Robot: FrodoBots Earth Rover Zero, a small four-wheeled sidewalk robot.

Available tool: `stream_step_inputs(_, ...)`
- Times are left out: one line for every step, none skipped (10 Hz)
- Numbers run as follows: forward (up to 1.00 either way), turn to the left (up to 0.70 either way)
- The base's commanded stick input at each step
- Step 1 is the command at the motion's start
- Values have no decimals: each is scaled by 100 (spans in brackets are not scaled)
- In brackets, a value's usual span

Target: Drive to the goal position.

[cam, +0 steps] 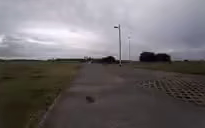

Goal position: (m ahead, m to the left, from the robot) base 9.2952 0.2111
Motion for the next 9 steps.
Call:
stream_step_inputs(100,0)
stream_step_inputs(100,0)
stream_step_inputs(100,0)
stream_step_inputs(100,-40)
stream_step_inputs(100,-40)
stream_step_inputs(100,-40)
stream_step_inputs(100,-40)
stream_step_inputs(100,-40)
stream_step_inputs(100,-40)
